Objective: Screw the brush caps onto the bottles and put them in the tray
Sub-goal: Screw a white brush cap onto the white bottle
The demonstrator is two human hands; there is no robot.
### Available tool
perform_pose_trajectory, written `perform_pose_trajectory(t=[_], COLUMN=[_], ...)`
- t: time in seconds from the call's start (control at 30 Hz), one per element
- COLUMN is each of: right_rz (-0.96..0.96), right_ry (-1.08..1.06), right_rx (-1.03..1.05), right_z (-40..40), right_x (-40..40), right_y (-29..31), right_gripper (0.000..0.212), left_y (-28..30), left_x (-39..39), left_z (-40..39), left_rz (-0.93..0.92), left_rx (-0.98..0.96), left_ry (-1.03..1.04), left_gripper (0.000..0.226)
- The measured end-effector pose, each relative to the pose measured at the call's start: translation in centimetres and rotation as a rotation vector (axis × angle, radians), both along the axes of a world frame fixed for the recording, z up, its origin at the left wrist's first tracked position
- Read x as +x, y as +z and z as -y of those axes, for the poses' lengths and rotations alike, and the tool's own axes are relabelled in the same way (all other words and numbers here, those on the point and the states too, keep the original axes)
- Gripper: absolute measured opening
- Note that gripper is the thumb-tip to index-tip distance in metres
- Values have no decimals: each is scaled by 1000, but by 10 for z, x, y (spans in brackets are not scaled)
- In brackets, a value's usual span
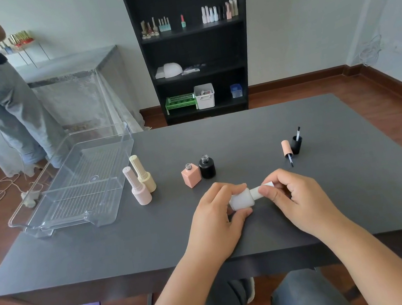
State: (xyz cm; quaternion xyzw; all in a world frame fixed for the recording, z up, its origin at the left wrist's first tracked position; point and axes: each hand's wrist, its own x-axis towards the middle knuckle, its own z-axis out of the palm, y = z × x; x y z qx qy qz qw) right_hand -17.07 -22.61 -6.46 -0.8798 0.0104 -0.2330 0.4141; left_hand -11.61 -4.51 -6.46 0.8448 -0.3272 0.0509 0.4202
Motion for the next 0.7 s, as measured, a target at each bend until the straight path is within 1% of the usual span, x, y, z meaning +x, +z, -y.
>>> perform_pose_trajectory(t=[0.07,0.13,0.23,0.33,0.4,0.5,0.6,0.63,0.7], right_rz=[-1,-14,-37,-47,-35,61,132,123,75], right_ry=[-2,-11,-30,-26,-29,-52,-47,-74,-181], right_rx=[-49,-59,-51,-49,-12,61,107,106,52], right_z=[0,-1,-1,-2,-5,-12,-7,-2,15], right_x=[1,1,3,6,7,6,3,4,8], right_y=[-1,-2,-4,-2,-2,1,4,4,2], right_gripper=[35,29,19,18,15,13,23,21,8], left_y=[-1,-1,-2,-4,-6,-7,-6,-4,-1], left_x=[0,0,0,-1,0,3,6,8,13], left_z=[0,0,2,4,3,3,0,-3,-13], left_rz=[20,49,80,114,119,34,-57,-96,-198], left_rx=[23,44,58,58,38,-45,-171,-224,-318], left_ry=[8,18,34,58,87,105,144,182,278], left_gripper=[34,34,34,35,38,45,45,44,40])
